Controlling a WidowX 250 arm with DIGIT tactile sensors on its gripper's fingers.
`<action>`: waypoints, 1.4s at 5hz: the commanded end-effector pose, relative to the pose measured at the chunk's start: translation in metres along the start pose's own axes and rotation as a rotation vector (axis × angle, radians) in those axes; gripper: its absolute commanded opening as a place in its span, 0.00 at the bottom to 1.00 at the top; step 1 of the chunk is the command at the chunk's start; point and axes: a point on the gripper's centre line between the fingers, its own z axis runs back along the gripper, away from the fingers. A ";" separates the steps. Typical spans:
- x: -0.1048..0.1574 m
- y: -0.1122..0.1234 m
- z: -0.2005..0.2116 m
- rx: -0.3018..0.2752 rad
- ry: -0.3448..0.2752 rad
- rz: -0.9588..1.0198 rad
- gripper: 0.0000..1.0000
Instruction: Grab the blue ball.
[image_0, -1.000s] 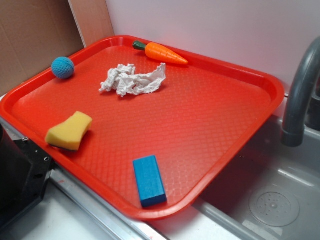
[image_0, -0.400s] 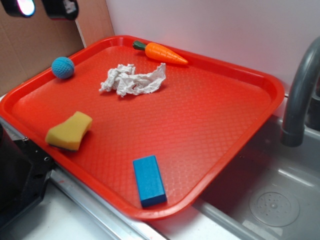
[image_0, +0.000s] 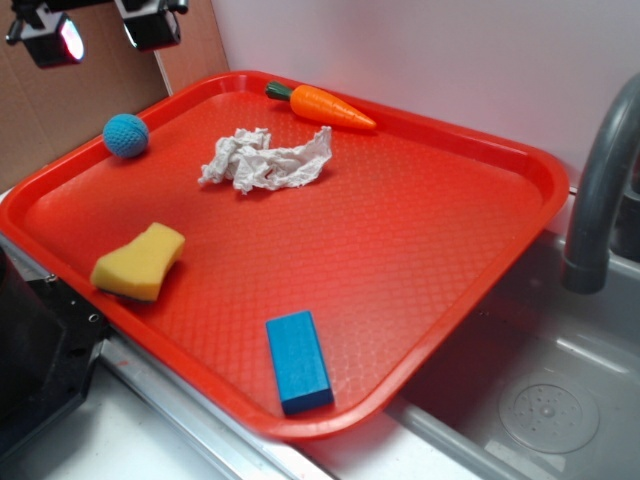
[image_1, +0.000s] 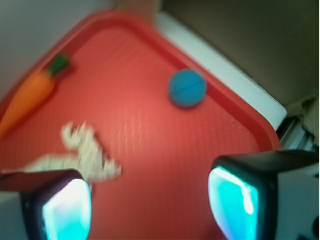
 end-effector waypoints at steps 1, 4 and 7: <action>0.008 0.015 0.009 -0.005 -0.029 0.021 1.00; 0.043 0.058 -0.040 -0.062 0.078 0.390 1.00; 0.054 0.039 -0.084 0.151 -0.044 0.475 1.00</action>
